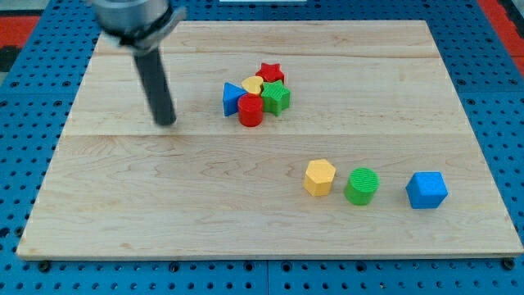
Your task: Push the hexagon into the triangle
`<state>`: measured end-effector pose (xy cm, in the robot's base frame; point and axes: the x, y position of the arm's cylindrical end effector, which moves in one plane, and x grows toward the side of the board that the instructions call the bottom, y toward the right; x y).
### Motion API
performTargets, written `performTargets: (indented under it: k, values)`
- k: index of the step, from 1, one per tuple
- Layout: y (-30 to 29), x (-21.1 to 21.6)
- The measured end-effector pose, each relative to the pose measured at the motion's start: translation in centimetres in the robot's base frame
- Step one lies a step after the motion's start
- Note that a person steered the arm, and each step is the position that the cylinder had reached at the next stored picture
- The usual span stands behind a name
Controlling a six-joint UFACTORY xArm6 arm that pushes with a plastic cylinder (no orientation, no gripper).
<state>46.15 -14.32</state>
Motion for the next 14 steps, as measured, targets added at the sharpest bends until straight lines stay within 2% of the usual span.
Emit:
performTargets:
  k: [1,2,3,4,6,7,9,10,11,12,13,14]
  values:
    - [6.9,9.1]
    - [16.5,12.7]
    - [24.8,11.5]
    - [27.2,10.0]
    - [19.8,6.9]
    - [18.6,4.1]
    - [21.2,1.0]
    - [13.9,0.5]
    - [4.2,0.5]
    - [6.0,-1.7]
    - [1.6,2.5]
    - [7.4,2.2]
